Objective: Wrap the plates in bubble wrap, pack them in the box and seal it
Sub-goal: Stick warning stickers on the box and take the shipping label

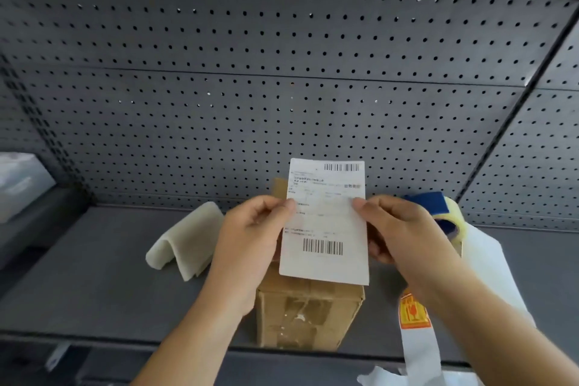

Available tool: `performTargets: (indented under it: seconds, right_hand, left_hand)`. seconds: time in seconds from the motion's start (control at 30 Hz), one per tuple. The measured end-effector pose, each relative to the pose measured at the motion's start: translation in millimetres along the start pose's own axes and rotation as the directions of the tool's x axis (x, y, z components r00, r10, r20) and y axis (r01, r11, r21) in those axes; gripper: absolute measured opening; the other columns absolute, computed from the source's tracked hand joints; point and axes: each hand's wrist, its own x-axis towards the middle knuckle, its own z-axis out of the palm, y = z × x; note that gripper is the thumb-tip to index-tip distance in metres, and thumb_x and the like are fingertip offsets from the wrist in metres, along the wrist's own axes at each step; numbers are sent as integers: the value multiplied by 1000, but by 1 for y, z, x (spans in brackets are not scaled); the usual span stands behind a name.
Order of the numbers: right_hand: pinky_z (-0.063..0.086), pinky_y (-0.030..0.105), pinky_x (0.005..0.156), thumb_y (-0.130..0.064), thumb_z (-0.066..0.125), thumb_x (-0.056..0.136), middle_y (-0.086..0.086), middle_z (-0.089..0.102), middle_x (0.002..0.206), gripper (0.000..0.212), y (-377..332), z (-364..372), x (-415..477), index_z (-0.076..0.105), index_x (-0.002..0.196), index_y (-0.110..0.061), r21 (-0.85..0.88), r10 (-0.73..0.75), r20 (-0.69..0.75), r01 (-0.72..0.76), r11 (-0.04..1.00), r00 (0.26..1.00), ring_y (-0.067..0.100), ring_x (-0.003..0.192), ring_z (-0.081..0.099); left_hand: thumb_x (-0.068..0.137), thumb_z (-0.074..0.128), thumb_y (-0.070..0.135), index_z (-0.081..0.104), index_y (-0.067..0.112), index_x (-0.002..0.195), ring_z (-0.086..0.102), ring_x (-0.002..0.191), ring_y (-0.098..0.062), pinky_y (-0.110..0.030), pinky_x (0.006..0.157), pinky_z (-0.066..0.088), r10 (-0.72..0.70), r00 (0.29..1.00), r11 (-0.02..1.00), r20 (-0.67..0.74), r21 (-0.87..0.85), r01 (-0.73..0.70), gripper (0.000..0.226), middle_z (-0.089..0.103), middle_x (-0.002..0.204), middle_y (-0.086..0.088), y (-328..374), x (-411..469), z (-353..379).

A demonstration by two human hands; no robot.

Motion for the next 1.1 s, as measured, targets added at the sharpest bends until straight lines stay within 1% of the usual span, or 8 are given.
performTargets:
  seconds: [0.07, 0.2, 0.33, 0.57, 0.67, 0.77, 0.93, 1.1]
  right_hand:
    - [37, 28, 55, -33, 57, 100, 21, 66, 76, 38, -2, 4, 8, 64, 83, 0, -138, -35, 6, 35, 990, 999, 19, 58, 47]
    - [37, 22, 51, -36, 55, 101, -2, 64, 58, 39, 1, 7, 24, 64, 75, -9, -353, -81, 15, 81, 932, 997, 9, 51, 47]
    - [40, 30, 57, -39, 54, 99, 11, 69, 77, 41, 12, 11, 38, 62, 83, -3, -514, -127, 33, 126, 849, 991, 16, 60, 51]
    - [43, 29, 53, -39, 54, 98, 7, 68, 72, 37, 26, 16, 45, 60, 74, -13, -653, -149, 45, 141, 744, 988, 28, 64, 63]
    - [42, 31, 53, -39, 54, 97, 7, 67, 70, 37, 26, 18, 45, 59, 74, -11, -694, -170, 38, 148, 705, 985, 28, 65, 63]
    - [41, 30, 53, -38, 55, 98, 5, 67, 72, 38, 25, 17, 45, 55, 71, -11, -694, -165, 52, 155, 703, 985, 20, 58, 57]
    - [40, 29, 53, -37, 57, 98, 6, 67, 73, 41, 25, 17, 45, 46, 64, -17, -699, -160, 75, 166, 695, 984, 14, 57, 52]
    - [44, 29, 54, -38, 61, 95, 0, 66, 72, 39, 26, 18, 45, 51, 72, -8, -690, -161, 53, 152, 708, 986, 13, 59, 54]
  left_hand:
    - [98, 66, 29, 69, 14, 80, 72, 72, -11, -29, 61, 48, 39, 999, 986, -4, 164, -37, 24, 77, 79, 3, -2, 10, -8]
    - [97, 65, 40, 67, 22, 76, 63, 65, -5, -29, 59, 43, 106, 992, 843, 61, 524, -122, 28, 71, 71, 14, -4, 31, -19]
    - [98, 61, 44, 63, 23, 75, 62, 64, -9, -27, 54, 36, 92, 991, 706, 99, 695, -135, 31, 71, 71, 12, -4, 44, -21]
    - [97, 62, 47, 62, 24, 77, 58, 57, -8, -25, 48, 32, 9, 993, 592, 120, 799, -101, 31, 65, 67, 12, -8, 52, -19]
    - [96, 63, 48, 65, 26, 77, 70, 68, -15, -29, 51, 42, -33, 992, 609, 125, 789, -80, 29, 72, 75, 11, -9, 57, -21]
    - [95, 65, 47, 69, 26, 78, 71, 76, -14, -36, 63, 52, -61, 989, 617, 133, 784, -67, 27, 74, 80, 12, -10, 60, -21]
    - [96, 65, 46, 67, 22, 80, 69, 71, -12, -27, 55, 41, -63, 989, 572, 135, 817, -75, 29, 73, 77, 10, -10, 59, -21]
    - [98, 62, 45, 63, 21, 79, 62, 60, -13, -26, 50, 34, 3, 990, 383, 138, 915, -128, 30, 66, 67, 12, -2, 51, -15]
